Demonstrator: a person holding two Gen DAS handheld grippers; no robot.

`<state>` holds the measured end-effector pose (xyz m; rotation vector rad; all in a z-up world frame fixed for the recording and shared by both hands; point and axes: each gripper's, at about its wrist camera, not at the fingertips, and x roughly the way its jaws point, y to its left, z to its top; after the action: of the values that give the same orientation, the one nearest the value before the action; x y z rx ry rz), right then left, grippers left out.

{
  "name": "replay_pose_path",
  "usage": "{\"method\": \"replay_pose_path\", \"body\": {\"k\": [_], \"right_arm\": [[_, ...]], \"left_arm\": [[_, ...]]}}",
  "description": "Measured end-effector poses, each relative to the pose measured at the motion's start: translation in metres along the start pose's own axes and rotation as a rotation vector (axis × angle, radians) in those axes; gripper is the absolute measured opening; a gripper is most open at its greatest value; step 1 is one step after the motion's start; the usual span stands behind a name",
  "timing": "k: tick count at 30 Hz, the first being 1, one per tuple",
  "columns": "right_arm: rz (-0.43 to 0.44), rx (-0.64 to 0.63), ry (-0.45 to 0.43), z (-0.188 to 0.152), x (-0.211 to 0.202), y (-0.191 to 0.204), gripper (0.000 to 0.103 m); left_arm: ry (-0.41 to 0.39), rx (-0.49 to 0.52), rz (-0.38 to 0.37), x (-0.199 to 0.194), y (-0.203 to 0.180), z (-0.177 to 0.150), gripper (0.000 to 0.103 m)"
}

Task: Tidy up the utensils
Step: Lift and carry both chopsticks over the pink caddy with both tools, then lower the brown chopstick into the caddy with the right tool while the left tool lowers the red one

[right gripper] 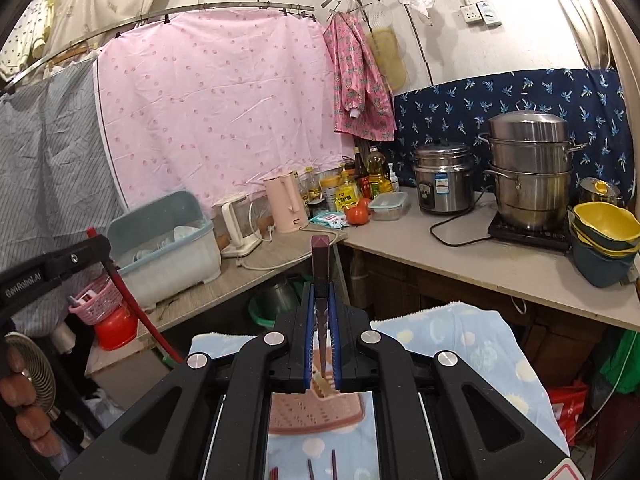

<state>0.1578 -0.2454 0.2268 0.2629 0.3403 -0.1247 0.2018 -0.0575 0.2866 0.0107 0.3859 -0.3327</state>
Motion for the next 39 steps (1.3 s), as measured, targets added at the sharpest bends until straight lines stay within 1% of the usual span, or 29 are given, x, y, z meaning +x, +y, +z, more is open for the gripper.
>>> {"method": "replay_pose_path", "body": {"k": [4,7,20,30,39], "right_arm": [[-0.002,0.018,0.015,0.002,0.023,-0.001,0.007],[-0.002,0.025,0.037,-0.002,0.037,-0.003,0.007],[-0.030,-0.001,0.150,-0.041,0.085,-0.004,0.007],[-0.060,-0.018,0.190,-0.057,0.102,-0.003,0.008],[-0.083,-0.043,0.195,-0.055,0.111,0.004,0.008]], "left_arm": [[-0.010,-0.005,0.012,0.019,0.004,0.008,0.007],[-0.002,-0.006,0.039,0.033,0.008,0.007,0.007],[0.119,-0.025,0.056,0.088,0.025,-0.035,0.007],[0.189,-0.049,0.066,0.111,0.035,-0.060,0.007],[0.224,-0.061,0.082,0.122,0.036,-0.074,0.008]]}}
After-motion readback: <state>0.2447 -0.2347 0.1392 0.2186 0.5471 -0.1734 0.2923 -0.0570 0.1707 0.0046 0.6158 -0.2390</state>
